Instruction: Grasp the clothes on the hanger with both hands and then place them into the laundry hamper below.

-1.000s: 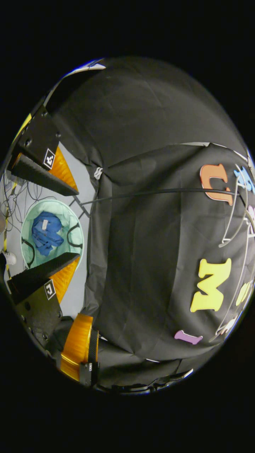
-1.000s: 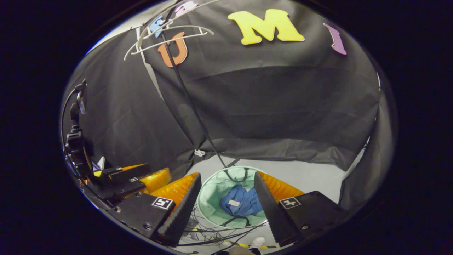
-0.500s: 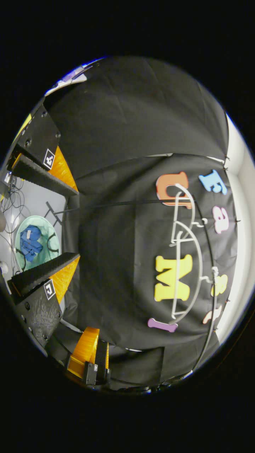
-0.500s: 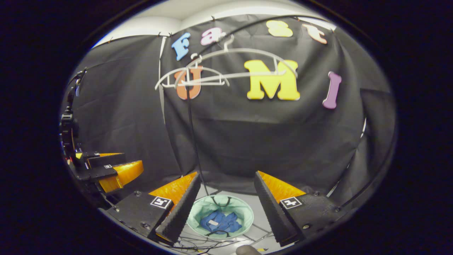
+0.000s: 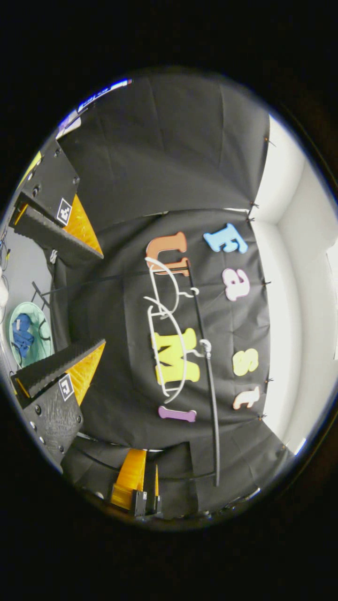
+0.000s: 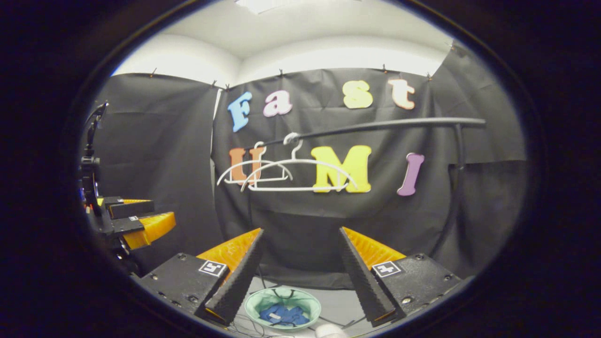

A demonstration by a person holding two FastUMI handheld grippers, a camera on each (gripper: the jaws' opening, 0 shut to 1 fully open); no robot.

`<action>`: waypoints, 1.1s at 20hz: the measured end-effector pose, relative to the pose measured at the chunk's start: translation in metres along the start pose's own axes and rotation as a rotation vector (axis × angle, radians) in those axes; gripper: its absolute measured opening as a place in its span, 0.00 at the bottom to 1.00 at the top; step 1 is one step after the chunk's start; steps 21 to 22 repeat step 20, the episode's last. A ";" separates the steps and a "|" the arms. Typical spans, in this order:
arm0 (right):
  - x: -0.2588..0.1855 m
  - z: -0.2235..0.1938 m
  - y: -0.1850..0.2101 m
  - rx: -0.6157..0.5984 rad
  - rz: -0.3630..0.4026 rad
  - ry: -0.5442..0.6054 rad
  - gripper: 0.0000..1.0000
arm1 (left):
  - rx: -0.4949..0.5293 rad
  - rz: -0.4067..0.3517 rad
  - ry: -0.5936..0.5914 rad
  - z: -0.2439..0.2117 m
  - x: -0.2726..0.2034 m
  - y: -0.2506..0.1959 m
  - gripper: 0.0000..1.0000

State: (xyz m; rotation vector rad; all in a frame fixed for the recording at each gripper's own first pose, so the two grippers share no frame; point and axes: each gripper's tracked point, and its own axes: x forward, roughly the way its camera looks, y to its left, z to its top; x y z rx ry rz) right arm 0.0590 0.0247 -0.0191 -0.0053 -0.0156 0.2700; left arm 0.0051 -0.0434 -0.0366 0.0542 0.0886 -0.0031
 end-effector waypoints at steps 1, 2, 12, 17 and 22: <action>-0.010 0.006 -0.007 0.010 -0.003 -0.010 1.00 | -0.001 0.018 -0.010 0.009 -0.008 0.000 1.00; -0.020 0.010 -0.013 0.017 -0.001 -0.017 1.00 | -0.002 0.034 -0.023 0.019 -0.017 -0.001 1.00; -0.096 0.015 -0.056 -0.015 0.111 -0.085 1.00 | -0.028 0.169 -0.016 0.021 -0.105 -0.037 0.99; -0.111 0.018 -0.048 0.034 0.040 -0.088 1.00 | 0.001 0.137 -0.054 0.035 -0.120 -0.021 0.98; -0.111 0.019 -0.044 0.040 0.002 -0.083 0.98 | 0.003 0.160 -0.081 0.044 -0.126 -0.003 0.98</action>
